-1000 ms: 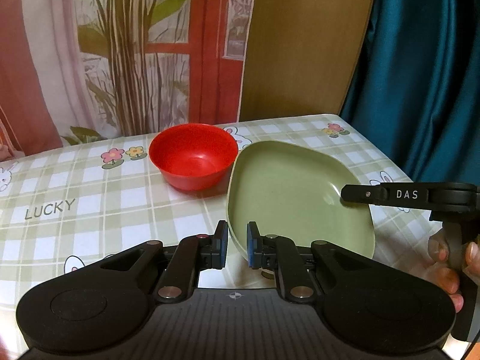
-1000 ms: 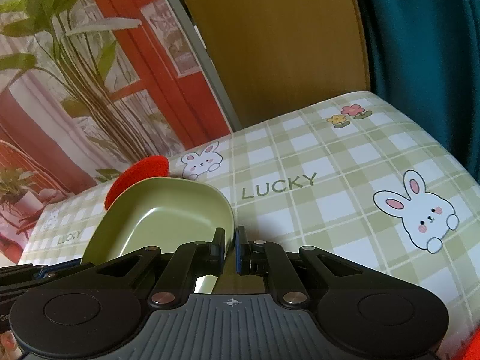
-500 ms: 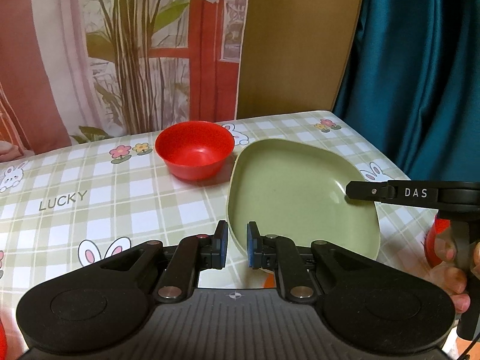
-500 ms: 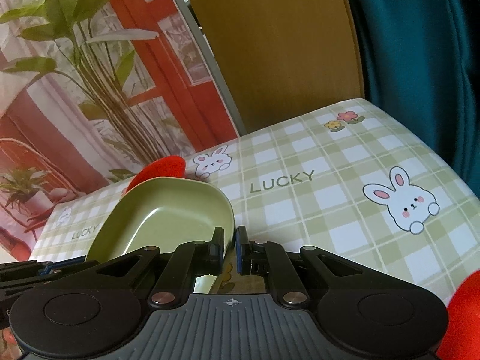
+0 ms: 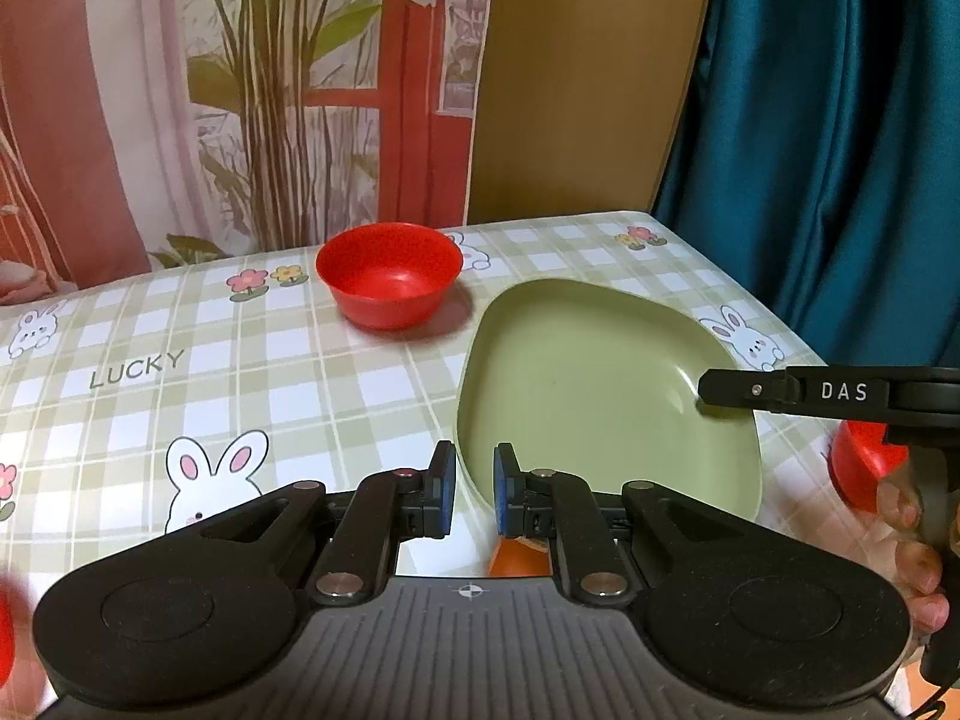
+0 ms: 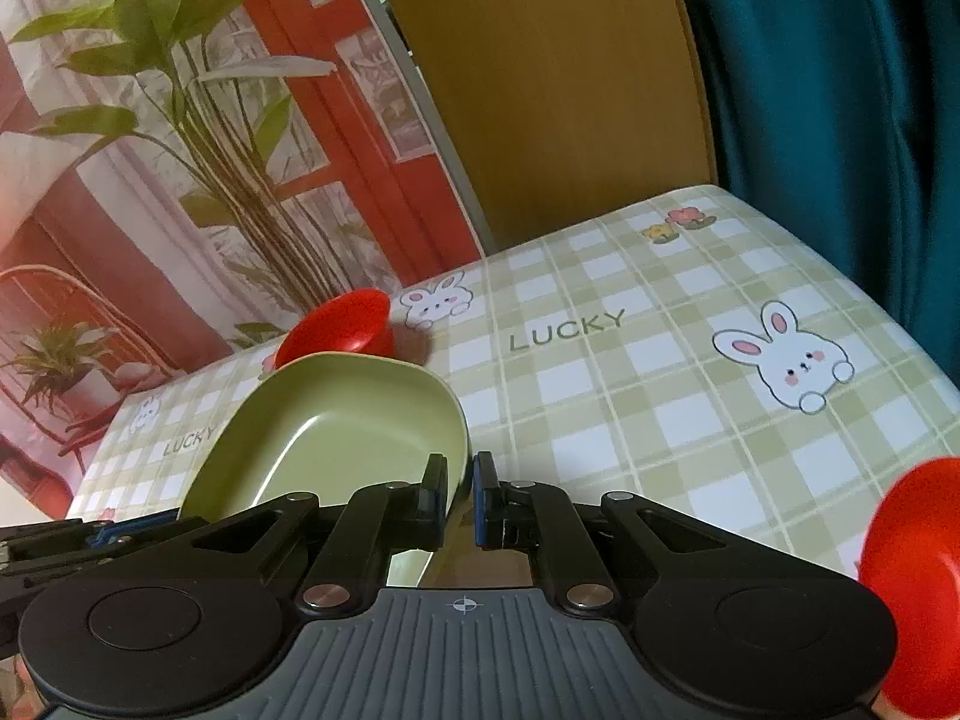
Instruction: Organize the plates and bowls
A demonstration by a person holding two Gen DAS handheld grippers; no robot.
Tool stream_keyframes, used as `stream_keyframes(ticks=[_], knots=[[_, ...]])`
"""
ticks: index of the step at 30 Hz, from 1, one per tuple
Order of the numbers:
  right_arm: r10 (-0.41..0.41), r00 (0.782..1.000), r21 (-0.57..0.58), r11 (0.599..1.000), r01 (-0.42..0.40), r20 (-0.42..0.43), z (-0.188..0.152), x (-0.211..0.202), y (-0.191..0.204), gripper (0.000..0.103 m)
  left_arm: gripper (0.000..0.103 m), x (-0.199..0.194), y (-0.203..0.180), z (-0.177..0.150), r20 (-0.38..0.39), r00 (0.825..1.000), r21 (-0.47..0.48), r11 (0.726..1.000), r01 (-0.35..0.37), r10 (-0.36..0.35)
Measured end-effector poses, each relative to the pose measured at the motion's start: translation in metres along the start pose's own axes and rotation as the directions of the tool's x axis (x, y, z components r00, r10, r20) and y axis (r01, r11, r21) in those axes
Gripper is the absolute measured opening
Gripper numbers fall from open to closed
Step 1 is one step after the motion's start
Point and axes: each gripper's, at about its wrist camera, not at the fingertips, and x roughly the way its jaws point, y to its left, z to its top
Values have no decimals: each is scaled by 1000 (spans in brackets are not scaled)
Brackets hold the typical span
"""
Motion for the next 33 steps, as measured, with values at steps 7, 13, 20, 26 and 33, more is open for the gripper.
stream_keyframes(ticks=[7, 13, 20, 26, 33], knots=[[-14, 1000, 1, 1000, 14, -27, -18, -8, 3, 9, 14, -5, 1, -13, -15, 1000, -6, 1000, 18, -18], [-30, 999, 7, 1000, 31, -41, -32, -20, 2, 9, 14, -8, -2, -24, -22, 999, 11, 999, 44, -43], [-56, 996, -2, 998, 56, -72, -51, -32, 4, 9, 14, -7, 0, -36, -40, 997, 7, 998, 64, -64], [-69, 994, -13, 998, 68, -90, -60, -36, 7, 10, 14, -6, 0, -46, -57, 996, 6, 998, 66, -65], [-83, 992, -28, 996, 80, -96, -65, -36, 10, 9, 14, -5, 2, -52, -63, 996, -1, 998, 65, -65]])
